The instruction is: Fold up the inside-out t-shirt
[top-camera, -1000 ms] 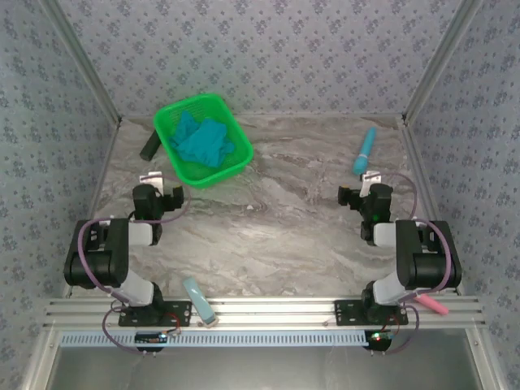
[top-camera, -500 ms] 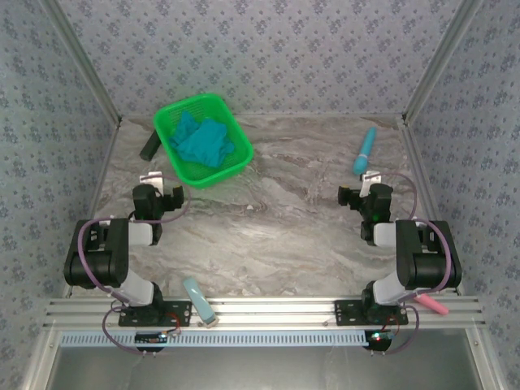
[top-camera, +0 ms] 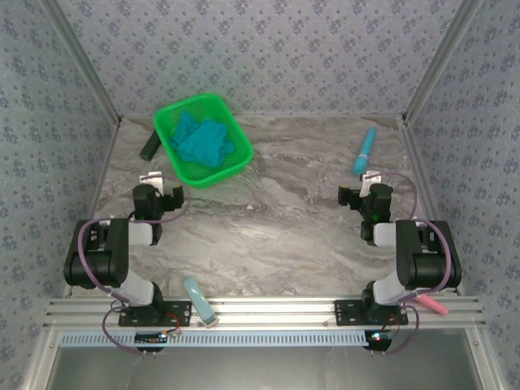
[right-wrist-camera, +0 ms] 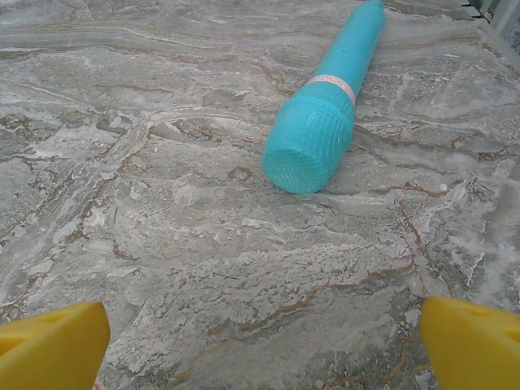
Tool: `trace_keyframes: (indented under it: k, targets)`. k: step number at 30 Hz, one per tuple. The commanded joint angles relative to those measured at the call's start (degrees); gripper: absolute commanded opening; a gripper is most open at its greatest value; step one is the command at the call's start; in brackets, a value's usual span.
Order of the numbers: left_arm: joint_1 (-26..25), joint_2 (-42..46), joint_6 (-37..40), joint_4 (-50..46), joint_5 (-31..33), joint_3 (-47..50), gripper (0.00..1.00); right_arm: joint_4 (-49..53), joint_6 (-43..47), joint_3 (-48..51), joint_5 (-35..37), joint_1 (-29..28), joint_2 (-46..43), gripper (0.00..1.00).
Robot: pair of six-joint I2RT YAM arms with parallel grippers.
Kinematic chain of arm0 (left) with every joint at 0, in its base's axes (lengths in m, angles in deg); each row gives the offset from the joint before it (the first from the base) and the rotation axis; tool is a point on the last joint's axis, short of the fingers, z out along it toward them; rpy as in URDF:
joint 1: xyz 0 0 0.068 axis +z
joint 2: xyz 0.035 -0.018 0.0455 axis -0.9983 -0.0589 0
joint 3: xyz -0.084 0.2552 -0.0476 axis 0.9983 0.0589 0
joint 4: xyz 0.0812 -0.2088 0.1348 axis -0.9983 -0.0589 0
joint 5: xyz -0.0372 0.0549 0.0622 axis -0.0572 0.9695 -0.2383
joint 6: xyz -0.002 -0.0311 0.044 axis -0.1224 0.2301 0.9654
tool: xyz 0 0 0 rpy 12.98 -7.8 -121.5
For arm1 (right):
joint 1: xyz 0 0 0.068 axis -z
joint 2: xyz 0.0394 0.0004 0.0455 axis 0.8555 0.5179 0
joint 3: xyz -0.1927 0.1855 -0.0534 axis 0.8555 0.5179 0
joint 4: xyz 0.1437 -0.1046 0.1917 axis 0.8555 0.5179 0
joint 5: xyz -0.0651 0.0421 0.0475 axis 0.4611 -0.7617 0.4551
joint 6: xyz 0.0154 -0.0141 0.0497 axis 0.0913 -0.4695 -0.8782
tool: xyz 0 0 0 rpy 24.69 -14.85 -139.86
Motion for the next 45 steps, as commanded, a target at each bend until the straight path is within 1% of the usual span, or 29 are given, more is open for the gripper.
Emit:
trace_keyframes:
  k: [1,2,3,5,7,8,10,11,12,13,14,15,16,17,18,19,20,22,24,25,27,28,29,31,33,35,39,42,45]
  targets:
    - [-0.42,0.41,-0.12,1.73,-0.31,-1.39,1.0,-1.26,0.52,-1.0,0.03,0.27,0.46,1.0]
    - [-0.9,2.31,0.6,-0.42,-0.48,-1.88,1.0,-0.84,0.31,-1.53,0.32,0.29,0.01,1.0]
    - [-1.69,4.9,1.03,-5.12,0.08,-3.09,1.0,3.64,0.06,-3.28,1.11,0.29,-1.0,1.0]
    - [-4.65,11.21,0.76,-23.68,4.2,-9.98,1.0,20.81,-1.7,-10.42,2.72,0.04,-5.36,1.0]
    - [-9.07,15.03,0.7,-35.29,10.77,-15.65,1.0,34.18,-5.23,-16.67,3.48,-0.32,-8.53,1.0]
    - [-12.13,17.25,0.71,-38.52,14.24,-17.22,1.0,38.3,-8.42,-18.47,5.43,-0.97,-10.49,1.0]
    - [-17.77,21.89,0.28,-41.92,19.12,-18.37,1.0,41.43,-15.86,-18.93,10.29,-2.69,-14.66,1.0]
    - [-19.16,24.28,-3.24,-44.78,20.03,-19.2,1.0,44.55,-24.24,-19.31,11.58,-2.68,-16.72,1.0]
    - [-19.19,26.06,-8.5,-47.91,19.14,-20.0,1.0,48.49,-31.68,-19.81,10.75,-2.0,-18.38,1.0]
    - [-18.76,27.77,-15.79,-51.78,18.55,-20.86,1.0,47.73,-32.93,-19.38,3.54,-0.34,-19.43,1.0]
    - [-18.28,28.91,-21.9,-54.59,17.37,-21.23,1.0,44.02,-32.67,-18.42,-5.54,0.07,-19.63,0.95]
    - [-17.65,29.58,-24.57,-55.44,14.19,-21.23,1.0,43.75,-32.49,-18.96,-7.22,-1.36,-19.52,0.91]
    - [-17.25,30.0,-25.5,-55.59,10.38,-21.03,1.0,46.68,-31.16,-20.78,-3.71,-5.04,-19.11,0.91]
    - [-17.23,30.11,-25.7,-56.47,8.61,-21.35,1.0,48.51,-27.85,-22.59,0.05,-9.69,-18.31,0.92]
    - [-17.23,29.98,-26.37,-58.02,8.34,-22.04,1.0,50.18,-24.56,-24.76,3.43,-13.79,-17.26,0.92]
    - [-17.23,29.85,-26.91,-59.79,8.74,-22.94,1.0,51.79,-22.34,-27.18,6.29,-17.94,-15.36,0.94]
    - [-17.23,29.72,-26.93,-61.36,9.43,-23.85,1.0,53.44,-20.7,-29.87,6.62,-21.02,-12.63,0.94]
    - [-17.16,29.5,-27.77,-64.2,12.04,-25.01,1.0,54.92,-19.0,-34.69,4.34,-25.34,-6.39,0.93]
    - [-16.8,29.21,-30.34,-67.25,14.61,-25.7,1.0,56.21,-17.42,-39.96,3.31,-28.89,0.37,0.92]
    - [-16.5,29.07,-31.22,-68.53,15.08,-25.69,1.0,57.36,-16.83,-43.41,3.35,-30.65,3.91,0.9]
    - [-15.55,29.12,-32.69,-70.08,14.73,-25.14,1.0,60.33,-15.66,-51.67,3.35,-33.18,10.36,0.86]
    - [-14.75,29.18,-33.22,-70.33,13.51,-24.56,1.0,62.03,-15.71,-55.64,3.88,-34.07,13.77,0.83]
    - [-13.61,29.23,-33.97,-70.42,11.84,-24.18,1.0,63.38,-16.4,-59.56,4.52,-34.72,16.87,0.83]
    - [-11.46,29.23,-35.29,-71.83,8.44,-24.16,1.0,65.53,-17.58,-66.54,3.23,-35.19,21.75,0.81]
    - [-10.56,29.48,-35.55,-73.83,7.29,-24.75,1.0,67.51,-20.31,-73.35,2.42,-35.23,26.67,0.8]
    - [-10.47,30.23,-34.77,-74.21,6.99,-24.75,1.0,69.99,-23.28,-81.06,2.75,-35.33,32.42,0.75]
    - [-10.19,31.63,-34.42,-74.9,6.59,-24.29,1.0,76.95,-27.77,-94.66,5.77,-36.4,42.42,0.61]
    - [-10.12,32.17,-34.38,-74.93,5.62,-23.65,1.0,80.67,-30.72,-99.42,8.03,-37.15,46.15,0.54]
    - [-10.01,32.06,-34.12,-74.88,5.16,-23.38,1.0,80.97,-32.85,-98.41,9.33,-37.24,46.83,0.48]
